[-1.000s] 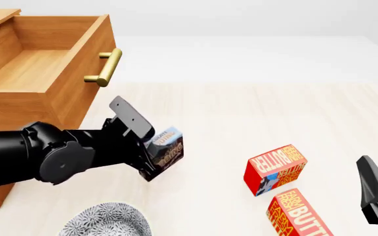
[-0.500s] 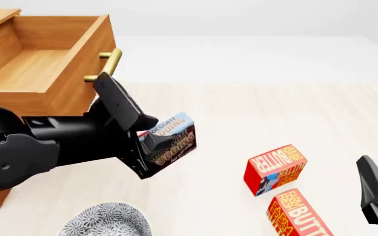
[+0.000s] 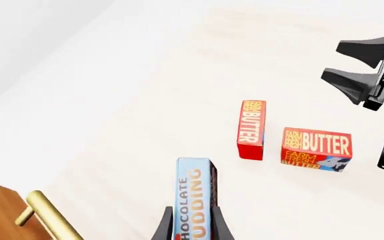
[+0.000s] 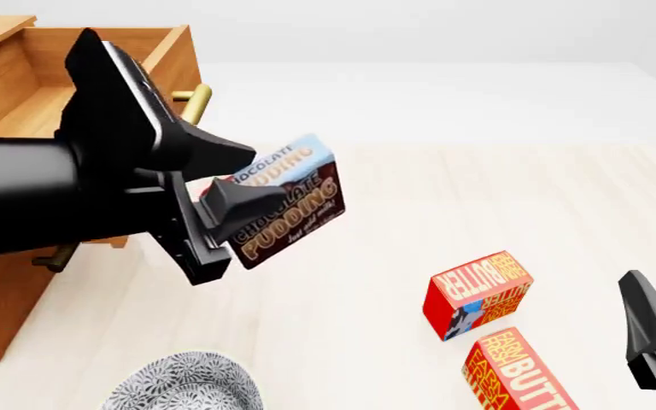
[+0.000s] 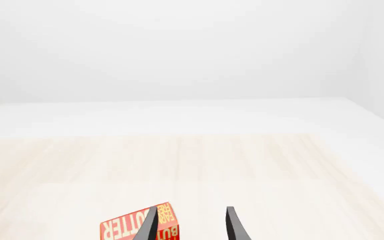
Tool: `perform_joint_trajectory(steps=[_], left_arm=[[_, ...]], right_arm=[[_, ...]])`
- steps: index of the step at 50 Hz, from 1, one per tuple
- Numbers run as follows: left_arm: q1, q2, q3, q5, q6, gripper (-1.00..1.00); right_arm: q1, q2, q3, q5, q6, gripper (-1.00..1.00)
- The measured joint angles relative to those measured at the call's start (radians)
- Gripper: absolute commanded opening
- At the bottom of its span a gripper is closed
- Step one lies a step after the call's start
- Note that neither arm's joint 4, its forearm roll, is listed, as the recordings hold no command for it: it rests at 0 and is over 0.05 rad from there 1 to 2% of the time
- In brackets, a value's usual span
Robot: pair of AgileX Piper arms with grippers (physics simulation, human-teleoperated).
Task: Put the chocolate pudding in the top drawer of the cabinet and close it.
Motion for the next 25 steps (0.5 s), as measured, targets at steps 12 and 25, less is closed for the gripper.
perform_joint_trajectory(steps=[12,25], left_arm=[[0.006,-0.05,-0.089,0.084,0.047,-1.0],[0.041,-0.089,-0.173,0.161,0.107,-1.0]], right_arm=[[0.0,0.0,0.0,0.0,0.0,1.0],[0.0,0.0,0.0,0.0,0.0,1.0]])
